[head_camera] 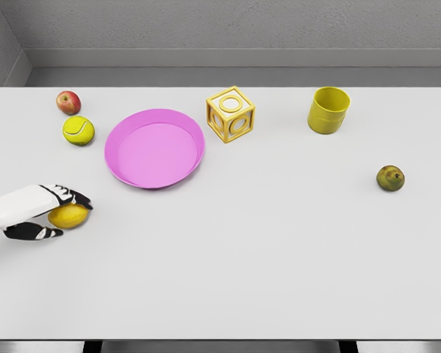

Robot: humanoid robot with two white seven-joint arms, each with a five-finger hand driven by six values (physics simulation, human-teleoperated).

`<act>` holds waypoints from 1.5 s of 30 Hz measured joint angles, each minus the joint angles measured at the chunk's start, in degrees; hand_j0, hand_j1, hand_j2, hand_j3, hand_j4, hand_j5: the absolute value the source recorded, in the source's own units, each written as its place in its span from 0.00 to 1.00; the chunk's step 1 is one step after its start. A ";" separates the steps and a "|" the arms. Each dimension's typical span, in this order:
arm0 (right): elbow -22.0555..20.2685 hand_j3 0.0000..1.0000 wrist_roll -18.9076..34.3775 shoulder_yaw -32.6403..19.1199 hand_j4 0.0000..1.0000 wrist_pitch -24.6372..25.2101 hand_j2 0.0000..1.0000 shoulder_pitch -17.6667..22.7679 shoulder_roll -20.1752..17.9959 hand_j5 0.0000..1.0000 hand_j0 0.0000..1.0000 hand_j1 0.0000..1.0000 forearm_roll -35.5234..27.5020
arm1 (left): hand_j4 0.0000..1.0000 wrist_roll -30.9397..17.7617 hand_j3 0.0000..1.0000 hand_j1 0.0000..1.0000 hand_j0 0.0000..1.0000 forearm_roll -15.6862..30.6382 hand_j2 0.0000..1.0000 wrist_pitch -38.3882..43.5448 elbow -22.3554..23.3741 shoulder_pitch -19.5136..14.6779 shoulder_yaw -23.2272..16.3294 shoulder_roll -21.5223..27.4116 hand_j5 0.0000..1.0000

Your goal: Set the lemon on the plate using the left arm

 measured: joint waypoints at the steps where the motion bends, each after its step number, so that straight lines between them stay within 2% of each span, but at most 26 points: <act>1: 0.00 1.00 0.00 0.00 1.00 0.00 1.00 0.00 0.00 1.00 1.00 1.00 0.00 | 0.66 0.02 0.66 0.66 0.66 0.01 0.66 0.01 0.01 0.09 -0.02 0.00 0.66; 7: 0.00 1.00 0.00 0.01 1.00 0.00 1.00 0.00 0.00 1.00 1.00 1.00 0.00 | 0.53 0.00 0.53 0.53 0.53 -0.13 0.53 -0.04 0.12 0.18 -0.02 0.14 0.53; 11: 0.00 1.00 0.00 0.00 1.00 0.00 1.00 0.00 0.00 1.00 1.00 1.00 0.00 | 0.50 -0.01 0.50 0.50 0.50 -0.10 0.50 -0.05 0.12 -0.18 0.30 0.02 0.50; 18: 0.00 1.00 0.00 -0.01 1.00 0.00 1.00 0.00 0.00 1.00 1.00 1.00 0.00 | 0.50 0.02 0.50 0.50 0.50 0.48 0.50 -0.05 -0.27 -0.62 1.35 -0.13 0.50; 26: 0.00 1.00 0.00 0.00 1.00 0.00 1.00 0.00 0.00 1.00 1.00 1.00 0.00 | 0.50 0.09 0.50 0.50 0.50 0.70 0.50 -0.06 -0.42 -0.53 4.64 -1.41 0.50; 32: 0.00 1.00 0.00 0.00 1.00 0.00 1.00 0.00 0.00 1.00 1.00 1.00 0.00 | 0.51 0.03 0.51 0.51 0.51 0.91 0.51 -0.05 -0.39 -2.20 6.31 -4.03 0.51; 45: 0.00 1.00 0.00 0.00 1.00 0.00 1.00 0.00 0.00 1.00 1.00 1.00 0.00 | 0.51 -0.06 0.51 0.51 0.51 0.76 0.51 -0.04 -0.39 -6.06 6.30 -9.58 0.51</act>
